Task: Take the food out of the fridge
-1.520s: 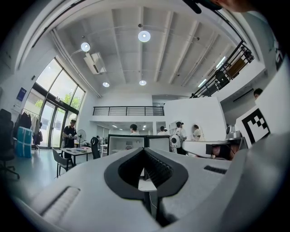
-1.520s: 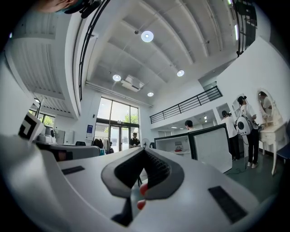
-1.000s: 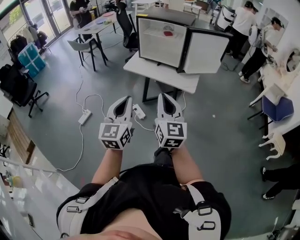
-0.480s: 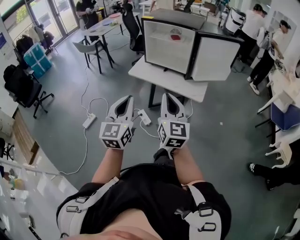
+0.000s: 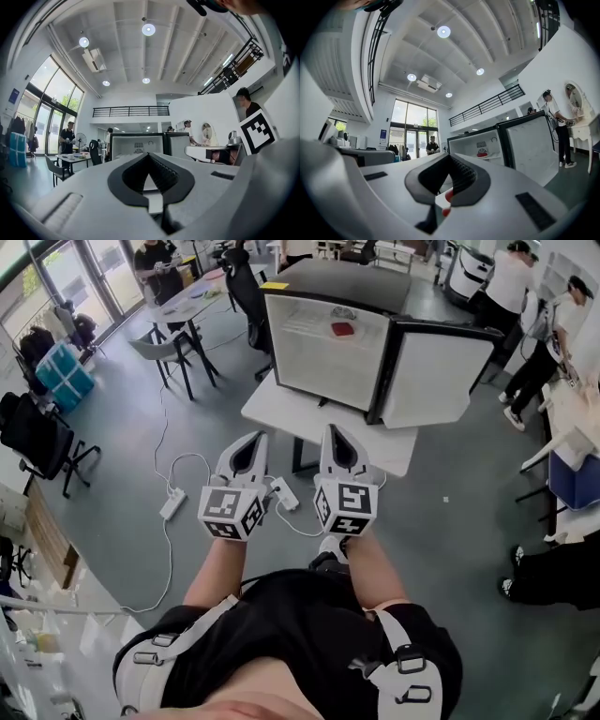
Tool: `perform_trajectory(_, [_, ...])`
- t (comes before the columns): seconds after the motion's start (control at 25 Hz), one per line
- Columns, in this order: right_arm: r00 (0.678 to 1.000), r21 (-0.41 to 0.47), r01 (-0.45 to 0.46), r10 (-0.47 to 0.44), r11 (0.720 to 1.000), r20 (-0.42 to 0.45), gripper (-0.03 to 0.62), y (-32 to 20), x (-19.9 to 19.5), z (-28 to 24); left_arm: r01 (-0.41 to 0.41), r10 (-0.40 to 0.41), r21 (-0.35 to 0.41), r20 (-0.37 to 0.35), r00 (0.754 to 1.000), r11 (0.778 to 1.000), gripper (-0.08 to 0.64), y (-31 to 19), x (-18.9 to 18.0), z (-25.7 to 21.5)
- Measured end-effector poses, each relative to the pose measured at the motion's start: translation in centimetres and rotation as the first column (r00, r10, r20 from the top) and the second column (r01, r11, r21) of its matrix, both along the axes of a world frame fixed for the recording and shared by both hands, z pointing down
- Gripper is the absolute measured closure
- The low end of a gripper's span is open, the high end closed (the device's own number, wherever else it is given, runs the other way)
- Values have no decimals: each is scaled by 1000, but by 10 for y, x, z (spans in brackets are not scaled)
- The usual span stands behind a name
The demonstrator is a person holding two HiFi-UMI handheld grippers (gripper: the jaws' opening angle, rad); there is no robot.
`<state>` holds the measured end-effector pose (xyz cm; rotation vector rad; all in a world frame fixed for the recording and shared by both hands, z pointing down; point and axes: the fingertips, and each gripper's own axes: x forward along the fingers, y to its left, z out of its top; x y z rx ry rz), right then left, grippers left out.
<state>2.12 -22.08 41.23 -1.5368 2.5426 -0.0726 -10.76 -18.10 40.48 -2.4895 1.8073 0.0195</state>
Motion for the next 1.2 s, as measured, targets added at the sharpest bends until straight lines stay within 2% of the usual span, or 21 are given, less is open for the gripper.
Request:
perform_trajectory(0.32, [1000, -24, -23, 22, 999, -15, 584, -118, 17, 1, -38, 38, -15, 1, 999, 999, 561, -121, 20, -3])
perform_trajectory(0.52, [1000, -40, -20, 19, 999, -23, 583, -171, 27, -1, -43, 43, -24, 8, 999, 999, 561, -174, 32, -9])
perform_trajectory(0.64, [999, -49, -17, 15, 999, -36, 584, -198, 22, 3, -45, 46, -42, 19, 999, 998, 561, -203, 27, -3])
perform_trajectory(0.88, [997, -48, -54, 52, 997, -55, 584, -235, 15, 0, -88, 88, -50, 10, 996, 995, 561, -249, 18, -8])
perform_trajectory(1.2, [994, -26, -89, 87, 996, -71, 583, -250, -1, -10, -118, 118, -46, 0, 993, 992, 561, -268, 2, -14])
